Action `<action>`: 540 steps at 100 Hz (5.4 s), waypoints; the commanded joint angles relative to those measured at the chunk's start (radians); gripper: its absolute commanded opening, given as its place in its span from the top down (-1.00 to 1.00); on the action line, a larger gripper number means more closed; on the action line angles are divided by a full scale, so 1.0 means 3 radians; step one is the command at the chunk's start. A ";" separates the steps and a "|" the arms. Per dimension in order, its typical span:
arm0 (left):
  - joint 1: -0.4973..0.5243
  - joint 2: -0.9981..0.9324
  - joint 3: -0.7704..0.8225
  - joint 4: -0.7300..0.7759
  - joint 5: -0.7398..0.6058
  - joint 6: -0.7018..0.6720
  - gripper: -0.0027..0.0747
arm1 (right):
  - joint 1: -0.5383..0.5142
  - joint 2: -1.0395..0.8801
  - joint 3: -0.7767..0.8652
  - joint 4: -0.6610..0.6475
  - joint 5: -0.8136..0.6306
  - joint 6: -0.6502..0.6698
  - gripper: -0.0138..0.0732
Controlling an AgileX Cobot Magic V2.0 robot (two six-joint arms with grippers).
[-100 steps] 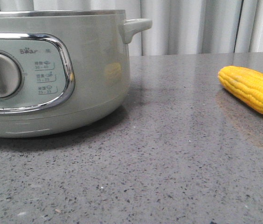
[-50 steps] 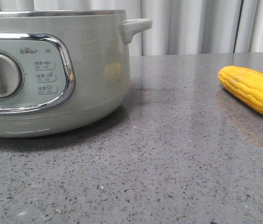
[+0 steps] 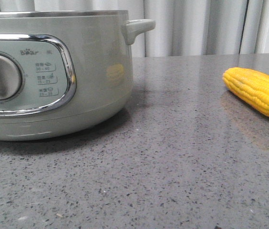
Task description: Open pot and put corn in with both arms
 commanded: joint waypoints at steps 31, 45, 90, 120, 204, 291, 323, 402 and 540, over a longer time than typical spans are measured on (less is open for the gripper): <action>-0.0273 -0.1314 -0.0115 0.0026 0.0654 0.0000 -0.12 | 0.0002 0.1654 -0.0963 -0.0167 0.0331 -0.0013 -0.59; -0.0273 -0.1453 -0.0115 0.0064 0.0696 0.0000 -0.12 | -0.0024 0.2041 -0.0986 -0.0182 0.0208 -0.0013 -0.59; -0.0273 -0.1461 -0.0115 0.0064 0.0715 0.0000 -0.12 | -0.0015 0.2130 -0.1140 -0.0032 0.0276 -0.0013 0.61; -0.0273 -0.1461 -0.0115 0.0064 0.0640 0.0000 -0.12 | 0.0733 0.1799 -0.2192 0.0497 0.0160 -0.0074 0.66; -0.0273 -0.1462 -0.0115 0.0064 0.1071 0.0000 -0.12 | 0.1834 0.2599 -0.2949 0.0466 -0.0341 -0.0074 -0.60; -0.0654 -0.1616 -0.0101 -0.0359 0.2113 0.0034 0.98 | 0.1766 -0.1736 0.0541 -0.1288 -0.1136 0.0101 0.78; -0.0654 -0.1616 0.0063 -0.0389 0.1834 0.0040 0.98 | 0.1701 -0.2511 0.0874 -0.1555 -0.1168 0.0299 0.78; -0.0654 -0.1710 0.0501 -0.0047 0.1283 0.0091 0.98 | 0.1701 -0.2516 0.0874 -0.1555 -0.1185 0.0299 0.78; -0.0654 -0.2434 0.1868 0.0088 0.1341 0.0085 0.98 | 0.1672 -0.2567 0.0957 -0.1555 -0.1193 0.0299 0.78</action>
